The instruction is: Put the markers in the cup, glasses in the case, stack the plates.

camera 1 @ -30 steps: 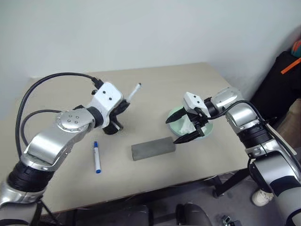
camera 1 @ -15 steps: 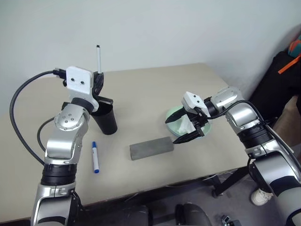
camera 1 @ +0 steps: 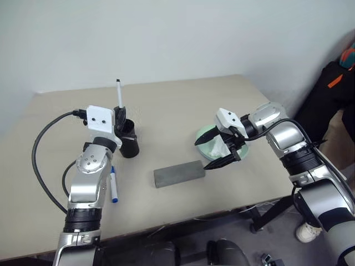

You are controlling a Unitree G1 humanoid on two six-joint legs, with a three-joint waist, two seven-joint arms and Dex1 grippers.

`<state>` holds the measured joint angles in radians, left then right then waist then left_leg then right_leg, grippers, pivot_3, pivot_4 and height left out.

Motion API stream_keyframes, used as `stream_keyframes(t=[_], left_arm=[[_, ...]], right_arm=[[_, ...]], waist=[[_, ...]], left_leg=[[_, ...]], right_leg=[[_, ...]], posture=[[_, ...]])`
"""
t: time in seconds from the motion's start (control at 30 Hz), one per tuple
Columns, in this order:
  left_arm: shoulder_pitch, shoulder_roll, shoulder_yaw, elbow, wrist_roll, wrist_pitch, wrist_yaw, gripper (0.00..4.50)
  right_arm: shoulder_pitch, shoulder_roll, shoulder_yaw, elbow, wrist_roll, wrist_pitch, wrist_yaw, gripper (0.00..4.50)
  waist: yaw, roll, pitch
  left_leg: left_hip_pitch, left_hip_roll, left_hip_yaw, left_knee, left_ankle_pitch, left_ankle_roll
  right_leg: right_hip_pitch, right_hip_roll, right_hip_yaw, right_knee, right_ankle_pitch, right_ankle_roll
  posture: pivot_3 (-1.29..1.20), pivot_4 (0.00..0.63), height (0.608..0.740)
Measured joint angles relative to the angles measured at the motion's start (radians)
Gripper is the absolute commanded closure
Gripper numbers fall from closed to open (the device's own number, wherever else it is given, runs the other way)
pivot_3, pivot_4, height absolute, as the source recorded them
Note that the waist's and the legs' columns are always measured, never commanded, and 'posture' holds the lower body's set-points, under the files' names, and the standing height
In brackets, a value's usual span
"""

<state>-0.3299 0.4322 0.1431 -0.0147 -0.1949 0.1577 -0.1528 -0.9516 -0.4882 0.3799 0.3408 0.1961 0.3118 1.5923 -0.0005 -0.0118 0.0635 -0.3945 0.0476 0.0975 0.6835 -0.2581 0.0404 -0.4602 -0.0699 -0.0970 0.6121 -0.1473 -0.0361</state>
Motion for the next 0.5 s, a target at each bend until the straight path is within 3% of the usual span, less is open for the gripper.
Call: stream_keyframes(t=[0.2, 0.5], left_arm=[[0.009, -0.001, 0.004, 0.056, 0.029, -0.039, -0.001, 4.48], [0.04, 0.0, 0.01, 0.091, 0.045, -0.072, -0.018, 1.42]], right_arm=[[0.0, 0.0, -0.002, 0.0, 0.0, 0.005, -0.002, 0.0], [0.0, 0.0, -0.004, 0.0, 0.0, 0.006, -0.003, 0.0]], waist=[[0.0, 0.0, 0.0], [0.0, 0.0, 0.0]], left_leg=[[0.0, 0.0, 0.0, 0.0, 0.0, 0.0], [0.0, 0.001, 0.0, 0.0, 0.0, 0.0]], right_leg=[[0.0, 0.0, 0.0, 0.0, 0.0, 0.0], [0.0, 0.0, -0.001, 0.0, 0.0, 0.0]], posture=[[0.0, 0.0, 0.737], [0.0, 0.0, 0.737]])
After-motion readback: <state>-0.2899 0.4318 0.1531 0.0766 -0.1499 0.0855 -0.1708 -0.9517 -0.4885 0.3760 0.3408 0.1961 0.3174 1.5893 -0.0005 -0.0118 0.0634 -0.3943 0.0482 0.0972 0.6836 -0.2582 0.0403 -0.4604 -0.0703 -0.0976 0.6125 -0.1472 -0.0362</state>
